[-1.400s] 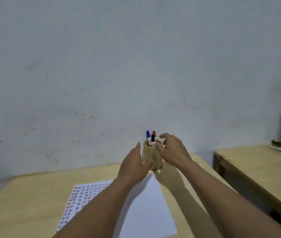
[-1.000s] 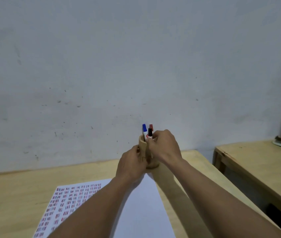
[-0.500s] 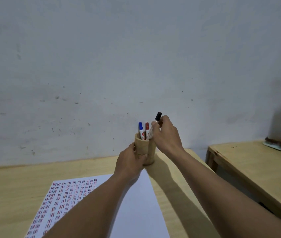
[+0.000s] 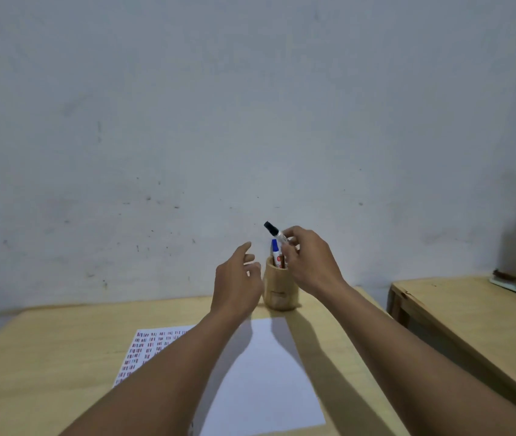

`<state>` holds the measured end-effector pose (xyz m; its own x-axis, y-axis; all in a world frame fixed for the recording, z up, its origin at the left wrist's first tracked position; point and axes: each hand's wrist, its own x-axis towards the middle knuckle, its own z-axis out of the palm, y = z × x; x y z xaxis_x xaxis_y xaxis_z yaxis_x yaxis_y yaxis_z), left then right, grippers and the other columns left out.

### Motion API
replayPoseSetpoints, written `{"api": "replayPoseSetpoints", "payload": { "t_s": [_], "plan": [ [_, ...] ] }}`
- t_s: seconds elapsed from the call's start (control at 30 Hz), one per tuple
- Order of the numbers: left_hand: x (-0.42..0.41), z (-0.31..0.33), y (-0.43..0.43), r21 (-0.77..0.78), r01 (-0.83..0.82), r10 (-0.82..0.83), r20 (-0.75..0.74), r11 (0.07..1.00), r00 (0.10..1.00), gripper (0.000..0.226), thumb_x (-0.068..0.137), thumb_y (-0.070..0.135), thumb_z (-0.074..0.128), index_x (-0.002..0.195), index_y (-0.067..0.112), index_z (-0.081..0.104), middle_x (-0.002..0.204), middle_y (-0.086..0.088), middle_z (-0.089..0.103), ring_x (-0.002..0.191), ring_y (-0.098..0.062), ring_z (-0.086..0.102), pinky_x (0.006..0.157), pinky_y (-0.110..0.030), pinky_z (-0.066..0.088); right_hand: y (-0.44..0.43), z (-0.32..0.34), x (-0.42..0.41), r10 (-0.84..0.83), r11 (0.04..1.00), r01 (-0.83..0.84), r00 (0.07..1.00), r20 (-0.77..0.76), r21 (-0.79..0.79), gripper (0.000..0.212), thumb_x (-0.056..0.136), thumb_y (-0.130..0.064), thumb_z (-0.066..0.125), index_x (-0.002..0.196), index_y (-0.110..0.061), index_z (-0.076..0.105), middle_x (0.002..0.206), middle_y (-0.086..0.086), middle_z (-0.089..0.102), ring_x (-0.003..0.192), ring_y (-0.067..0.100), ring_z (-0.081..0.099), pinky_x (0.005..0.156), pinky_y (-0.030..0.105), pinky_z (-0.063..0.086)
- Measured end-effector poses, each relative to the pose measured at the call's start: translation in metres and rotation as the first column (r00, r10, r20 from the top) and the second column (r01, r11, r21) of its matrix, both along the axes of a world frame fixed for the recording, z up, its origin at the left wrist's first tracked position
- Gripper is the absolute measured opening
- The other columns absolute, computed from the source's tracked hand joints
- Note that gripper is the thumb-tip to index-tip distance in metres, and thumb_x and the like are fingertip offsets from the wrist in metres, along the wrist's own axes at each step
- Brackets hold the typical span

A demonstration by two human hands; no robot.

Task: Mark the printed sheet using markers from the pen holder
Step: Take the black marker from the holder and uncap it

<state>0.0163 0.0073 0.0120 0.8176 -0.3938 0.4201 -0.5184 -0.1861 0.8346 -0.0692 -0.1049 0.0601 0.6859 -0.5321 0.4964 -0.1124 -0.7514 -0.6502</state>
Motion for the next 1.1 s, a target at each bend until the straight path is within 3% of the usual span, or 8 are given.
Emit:
{"api": "replayPoseSetpoints", "payload": {
  "t_s": [0.17, 0.3, 0.4, 0.5, 0.57, 0.63, 0.73, 1.1],
  "plan": [
    [-0.011, 0.020, 0.035, -0.133, 0.074, -0.073, 0.017, 0.988, 0.997, 0.035, 0.090, 0.025, 0.069, 0.124, 0.031, 0.067, 0.103, 0.012, 0.073, 0.085, 0.004, 0.069, 0.070, 0.000, 0.046, 0.020, -0.008, -0.011, -0.017, 0.988, -0.003, 0.991, -0.131, -0.154, 0.026, 0.097, -0.012, 0.057, 0.116, -0.016, 0.074, 0.110, 0.009, 0.068, 0.102, 0.024, 0.062, 0.077, 0.032, 0.047],
    [-0.014, 0.021, 0.054, -0.134, 0.101, -0.101, 0.006, 0.986, 0.995, 0.015, 0.087, 0.021, 0.072, 0.100, 0.026, 0.078, 0.081, 0.009, 0.078, 0.079, -0.006, 0.074, 0.085, -0.032, 0.060, 0.038, -0.010, -0.019, 0.023, 0.989, -0.050, 0.983, -0.183, -0.142, 0.032, 0.097, -0.009, 0.054, 0.123, -0.015, 0.072, 0.111, 0.007, 0.069, 0.102, 0.020, 0.063, 0.073, 0.026, 0.040],
    [-0.012, 0.018, 0.057, -0.178, 0.093, -0.102, -0.039, 0.980, 0.994, 0.010, 0.086, 0.017, 0.073, 0.088, 0.024, 0.079, 0.074, 0.005, 0.078, 0.078, -0.010, 0.076, 0.084, -0.043, 0.061, 0.050, -0.019, -0.026, -0.043, 0.995, 0.039, 0.998, -0.041, -0.088, 0.034, 0.097, -0.011, 0.054, 0.129, -0.018, 0.063, 0.117, 0.000, 0.059, 0.101, 0.016, 0.060, 0.077, 0.025, 0.039],
    [-0.014, 0.020, 0.060, -0.237, 0.091, -0.117, -0.099, 0.967, 0.988, 0.010, 0.088, 0.015, 0.073, 0.085, 0.023, 0.079, 0.077, 0.001, 0.079, 0.079, -0.012, 0.077, 0.085, -0.046, 0.060, 0.067, -0.028, -0.031, -0.142, 0.987, 0.135, 0.987, 0.072, 0.090, 0.015, 0.096, -0.030, 0.057, 0.101, -0.019, 0.066, 0.092, -0.004, 0.061, 0.080, 0.016, 0.060, 0.064, 0.028, 0.040],
    [-0.016, 0.018, 0.072, -0.220, 0.128, -0.157, -0.116, 0.967, 0.981, 0.013, 0.089, 0.016, 0.072, 0.083, 0.025, 0.078, 0.080, 0.001, 0.079, 0.082, -0.012, 0.077, 0.085, -0.046, 0.060, 0.082, -0.033, -0.025, -0.045, 0.861, -0.004, 0.995, 0.085, 0.509, 0.031, 0.097, -0.041, 0.058, 0.094, -0.013, 0.070, 0.072, -0.002, 0.059, 0.066, 0.017, 0.059, 0.052, 0.025, 0.044],
    [-0.010, 0.011, 0.104, -0.194, 0.110, -0.139, -0.143, 0.975, 0.980, 0.014, 0.090, 0.019, 0.072, 0.082, 0.029, 0.079, 0.082, 0.002, 0.079, 0.085, -0.016, 0.076, 0.085, -0.045, 0.061, 0.113, -0.032, -0.016, 0.083, 0.524, -0.171, 0.985, 0.149, 0.834, 0.035, 0.096, -0.043, 0.062, 0.097, -0.010, 0.072, 0.065, -0.001, 0.054, 0.054, 0.012, 0.050, 0.045, 0.023, 0.042],
    [-0.002, 0.003, 0.143, -0.175, 0.116, -0.143, -0.151, 0.978, 0.978, 0.015, 0.090, 0.021, 0.071, 0.082, 0.029, 0.080, 0.081, 0.000, 0.078, 0.087, -0.021, 0.074, 0.083, -0.043, 0.062, 0.147, -0.036, -0.004, 0.096, 0.214, -0.319, 0.947, 0.305, 0.923, 0.022, 0.096, -0.030, 0.069, 0.088, -0.009, 0.067, 0.058, -0.002, 0.052, 0.048, 0.008, 0.045, 0.042, 0.017, 0.042],
    [0.007, 0.015, 0.146, -0.137, 0.106, -0.130, -0.182, 0.985, 0.975, 0.022, 0.091, 0.027, 0.070, 0.094, 0.008, 0.081, 0.081, -0.008, 0.076, 0.077, -0.021, 0.073, 0.074, -0.034, 0.064, 0.148, -0.039, 0.011, 0.078, 0.140, -0.510, 0.860, 0.504, 0.849, 0.016, 0.097, -0.012, 0.066, 0.085, -0.001, 0.068, 0.063, 0.005, 0.063, 0.053, 0.009, 0.060, 0.054, 0.017, 0.057]
  ]
}}
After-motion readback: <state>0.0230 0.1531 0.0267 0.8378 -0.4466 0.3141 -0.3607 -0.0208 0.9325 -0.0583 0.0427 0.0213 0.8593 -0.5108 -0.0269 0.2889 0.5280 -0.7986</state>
